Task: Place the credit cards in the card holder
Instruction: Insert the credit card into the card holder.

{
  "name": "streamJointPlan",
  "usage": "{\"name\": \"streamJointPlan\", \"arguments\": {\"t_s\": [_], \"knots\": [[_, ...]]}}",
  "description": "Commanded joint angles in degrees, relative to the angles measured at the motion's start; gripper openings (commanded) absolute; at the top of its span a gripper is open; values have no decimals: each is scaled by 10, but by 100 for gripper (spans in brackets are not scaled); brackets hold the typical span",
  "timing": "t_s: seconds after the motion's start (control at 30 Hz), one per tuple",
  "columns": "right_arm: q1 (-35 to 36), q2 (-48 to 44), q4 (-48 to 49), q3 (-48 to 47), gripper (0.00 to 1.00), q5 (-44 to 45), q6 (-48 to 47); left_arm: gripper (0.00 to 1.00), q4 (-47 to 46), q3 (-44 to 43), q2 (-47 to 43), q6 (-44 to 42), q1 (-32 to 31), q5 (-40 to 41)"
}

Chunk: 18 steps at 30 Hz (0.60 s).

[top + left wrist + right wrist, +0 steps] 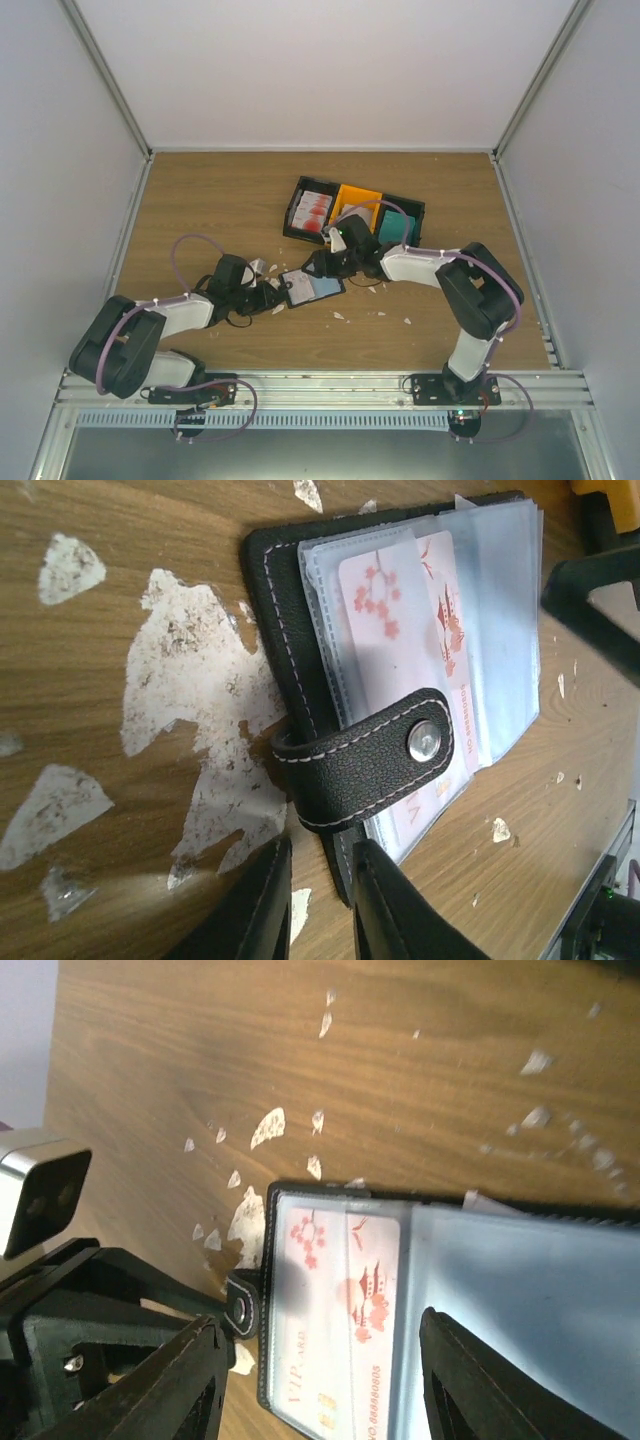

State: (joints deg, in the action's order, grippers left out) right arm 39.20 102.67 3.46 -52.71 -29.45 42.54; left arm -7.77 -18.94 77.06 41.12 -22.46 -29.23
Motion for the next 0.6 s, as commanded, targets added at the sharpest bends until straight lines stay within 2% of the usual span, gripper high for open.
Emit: {"name": "streamJointPlan", "arguments": {"t_s": [0.0, 0.1, 0.57], "knots": [[-1, -21, -119, -39, 55, 97, -84, 23, 13, -9, -18, -22, -1, 17], [3, -5, -138, -62, 55, 104, -107, 27, 9, -12, -19, -23, -2, 15], [72, 70, -168, -114, 56, 128, -123, 30, -37, -4, 24, -17, -3, -11]]}}
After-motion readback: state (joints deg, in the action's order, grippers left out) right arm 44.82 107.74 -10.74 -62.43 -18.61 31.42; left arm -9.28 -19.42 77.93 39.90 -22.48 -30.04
